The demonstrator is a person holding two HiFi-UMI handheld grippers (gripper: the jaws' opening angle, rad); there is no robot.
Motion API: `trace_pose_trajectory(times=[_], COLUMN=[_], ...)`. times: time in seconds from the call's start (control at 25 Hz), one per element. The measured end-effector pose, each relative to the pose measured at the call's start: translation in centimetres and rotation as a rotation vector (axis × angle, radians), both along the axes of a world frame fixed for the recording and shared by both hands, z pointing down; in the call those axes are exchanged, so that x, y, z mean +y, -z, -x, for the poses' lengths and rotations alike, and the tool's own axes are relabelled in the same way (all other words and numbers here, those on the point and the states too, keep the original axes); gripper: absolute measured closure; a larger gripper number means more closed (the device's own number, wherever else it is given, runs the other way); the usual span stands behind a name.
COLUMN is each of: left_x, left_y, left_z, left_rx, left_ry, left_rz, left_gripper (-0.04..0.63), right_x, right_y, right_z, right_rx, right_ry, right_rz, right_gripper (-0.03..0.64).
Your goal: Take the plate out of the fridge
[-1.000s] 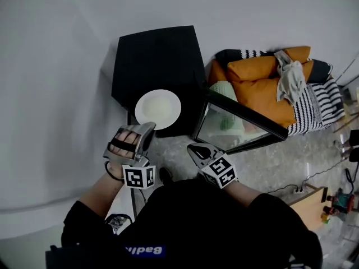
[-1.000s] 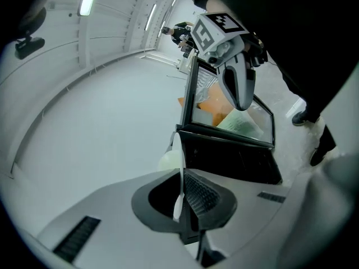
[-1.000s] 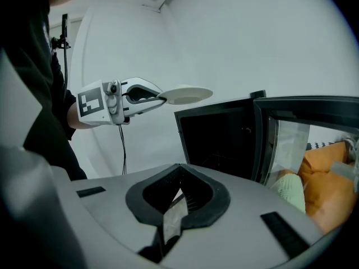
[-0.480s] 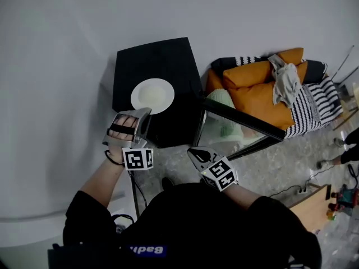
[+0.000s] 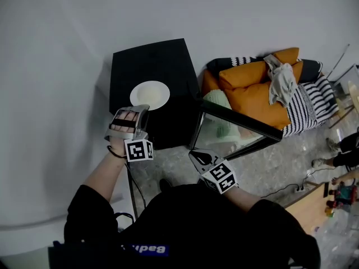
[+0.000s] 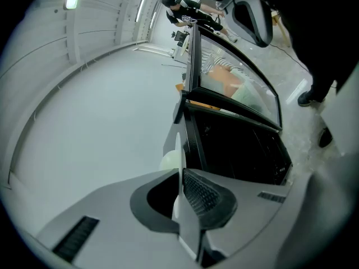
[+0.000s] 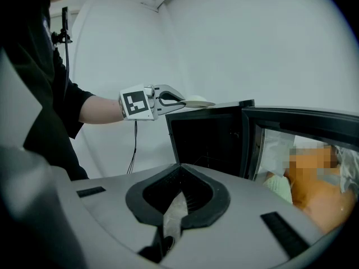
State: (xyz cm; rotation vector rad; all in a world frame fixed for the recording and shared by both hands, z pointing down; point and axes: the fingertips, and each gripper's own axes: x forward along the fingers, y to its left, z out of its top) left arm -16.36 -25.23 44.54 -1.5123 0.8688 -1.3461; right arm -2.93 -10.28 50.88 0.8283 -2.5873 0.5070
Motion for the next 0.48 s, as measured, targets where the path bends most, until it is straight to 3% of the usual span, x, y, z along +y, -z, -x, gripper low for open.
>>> trace_pose_trajectory(times=[0.48], left_x=[-2.1], left_y=[-1.8], left_z=[-0.2], left_rx=[0.012], left_ry=[0.003], left_rz=[0.045], left_gripper=[0.58], right_x=[-0.4], right_y=[-0.7], right_z=[0.2], right_rx=[0.019], right_ry=[-0.003], right_rz=[0.017], right_gripper=[0.607])
